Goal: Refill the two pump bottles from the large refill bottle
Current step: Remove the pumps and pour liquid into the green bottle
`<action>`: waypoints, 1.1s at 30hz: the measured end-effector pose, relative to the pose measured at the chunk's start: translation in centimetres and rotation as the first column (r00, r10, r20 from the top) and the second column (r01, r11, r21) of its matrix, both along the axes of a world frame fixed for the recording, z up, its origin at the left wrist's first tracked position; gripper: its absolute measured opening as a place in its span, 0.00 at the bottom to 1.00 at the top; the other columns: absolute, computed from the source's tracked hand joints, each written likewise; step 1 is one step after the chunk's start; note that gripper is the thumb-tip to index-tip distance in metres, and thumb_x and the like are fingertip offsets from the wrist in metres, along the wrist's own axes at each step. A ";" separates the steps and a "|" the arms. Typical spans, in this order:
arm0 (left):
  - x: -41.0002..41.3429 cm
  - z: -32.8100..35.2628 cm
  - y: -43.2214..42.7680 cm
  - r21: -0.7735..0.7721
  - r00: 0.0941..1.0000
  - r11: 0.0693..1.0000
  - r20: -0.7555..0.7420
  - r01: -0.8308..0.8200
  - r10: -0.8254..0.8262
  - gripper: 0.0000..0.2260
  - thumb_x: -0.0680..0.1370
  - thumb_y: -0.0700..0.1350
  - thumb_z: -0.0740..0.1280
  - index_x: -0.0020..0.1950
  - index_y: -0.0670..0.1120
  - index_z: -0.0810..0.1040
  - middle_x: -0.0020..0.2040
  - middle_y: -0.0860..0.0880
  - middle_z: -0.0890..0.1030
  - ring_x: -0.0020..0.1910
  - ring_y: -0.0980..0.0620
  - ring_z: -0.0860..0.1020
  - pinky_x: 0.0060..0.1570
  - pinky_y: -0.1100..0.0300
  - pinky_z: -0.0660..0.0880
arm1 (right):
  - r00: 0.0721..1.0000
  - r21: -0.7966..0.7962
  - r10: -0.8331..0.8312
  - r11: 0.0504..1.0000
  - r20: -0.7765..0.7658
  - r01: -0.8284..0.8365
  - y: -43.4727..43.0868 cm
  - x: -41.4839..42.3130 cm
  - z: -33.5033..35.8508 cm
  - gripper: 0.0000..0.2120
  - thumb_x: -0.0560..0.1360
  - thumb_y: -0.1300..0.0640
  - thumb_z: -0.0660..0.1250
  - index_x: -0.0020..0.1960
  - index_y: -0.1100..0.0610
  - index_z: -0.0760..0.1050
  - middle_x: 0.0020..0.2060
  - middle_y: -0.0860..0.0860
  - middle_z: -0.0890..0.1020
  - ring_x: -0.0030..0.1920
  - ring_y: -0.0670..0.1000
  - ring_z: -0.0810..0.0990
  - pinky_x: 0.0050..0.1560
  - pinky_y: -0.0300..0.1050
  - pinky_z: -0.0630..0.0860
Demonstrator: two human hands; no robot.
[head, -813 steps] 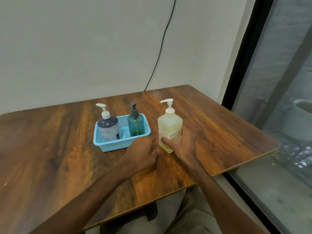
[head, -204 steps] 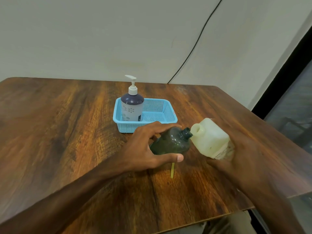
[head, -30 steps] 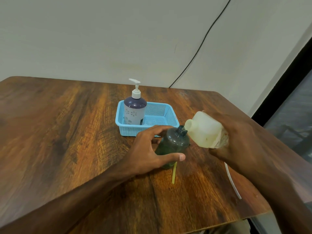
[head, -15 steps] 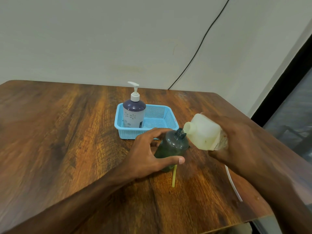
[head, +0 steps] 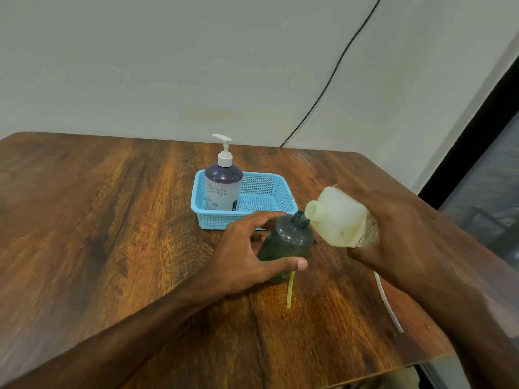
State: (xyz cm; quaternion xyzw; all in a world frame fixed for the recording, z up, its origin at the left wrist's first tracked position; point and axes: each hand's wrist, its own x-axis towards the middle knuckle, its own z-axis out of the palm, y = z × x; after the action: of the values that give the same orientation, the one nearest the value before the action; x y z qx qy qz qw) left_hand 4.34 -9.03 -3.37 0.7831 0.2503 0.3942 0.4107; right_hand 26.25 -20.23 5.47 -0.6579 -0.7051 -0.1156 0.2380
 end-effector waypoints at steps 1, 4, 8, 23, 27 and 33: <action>0.0 0.0 0.0 0.003 1.000 1.000 -0.001 0.000 0.000 0.32 0.66 0.60 0.81 0.69 0.58 0.76 0.64 0.64 0.80 0.65 0.66 0.76 0.59 0.67 0.77 | 1.000 -0.002 0.003 1.000 -0.001 -0.003 0.0 0.0 0.0 0.42 0.59 0.63 0.85 0.71 0.58 0.74 0.58 0.57 0.84 0.58 0.61 0.80 0.50 0.48 0.71; 0.0 0.0 -0.1 0.004 1.000 1.000 -0.004 -0.004 0.004 0.32 0.66 0.61 0.81 0.68 0.59 0.76 0.63 0.64 0.80 0.64 0.65 0.76 0.59 0.66 0.78 | 1.000 -0.014 -0.010 1.000 -0.016 0.010 -0.2 -0.1 0.0 0.42 0.60 0.62 0.85 0.72 0.56 0.74 0.59 0.56 0.83 0.61 0.59 0.79 0.52 0.48 0.71; 0.0 0.1 -0.1 0.007 1.000 1.000 0.004 -0.007 0.007 0.32 0.67 0.58 0.81 0.68 0.57 0.77 0.63 0.63 0.80 0.64 0.65 0.76 0.57 0.68 0.78 | 1.000 -0.035 0.016 0.999 -0.006 -0.016 -0.1 0.1 0.3 0.39 0.62 0.62 0.84 0.71 0.56 0.75 0.58 0.54 0.83 0.57 0.51 0.78 0.46 0.35 0.68; 0.1 -0.2 0.1 0.007 1.000 1.000 -0.015 -0.024 0.024 0.33 0.66 0.61 0.81 0.69 0.58 0.76 0.64 0.63 0.80 0.65 0.66 0.76 0.61 0.62 0.78 | 1.000 -0.040 -0.005 0.999 -0.011 0.005 0.0 0.1 0.4 0.40 0.62 0.61 0.84 0.72 0.56 0.75 0.62 0.54 0.82 0.63 0.56 0.78 0.51 0.39 0.67; 0.1 -0.1 0.1 0.008 1.000 1.000 -0.004 -0.028 0.028 0.32 0.66 0.61 0.80 0.68 0.59 0.76 0.63 0.64 0.80 0.64 0.65 0.76 0.61 0.61 0.79 | 0.999 -0.045 -0.030 0.999 -0.042 0.029 0.1 0.3 0.2 0.41 0.63 0.62 0.84 0.73 0.56 0.73 0.65 0.55 0.80 0.66 0.58 0.76 0.58 0.44 0.68; 0.1 0.0 0.0 0.015 0.999 0.999 -0.001 -0.034 0.034 0.32 0.66 0.60 0.80 0.68 0.57 0.77 0.63 0.63 0.80 0.64 0.65 0.76 0.60 0.61 0.79 | 0.999 -0.022 0.000 1.000 -0.040 -0.001 0.2 0.2 0.2 0.41 0.61 0.62 0.84 0.72 0.57 0.74 0.64 0.55 0.80 0.64 0.52 0.75 0.57 0.46 0.68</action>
State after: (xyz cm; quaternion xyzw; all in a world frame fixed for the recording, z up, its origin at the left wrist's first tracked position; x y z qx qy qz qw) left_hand 4.40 -8.98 -3.33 0.7821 0.2606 0.4027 0.3978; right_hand 26.47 -20.00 5.68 -0.6624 -0.7017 -0.0944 0.2448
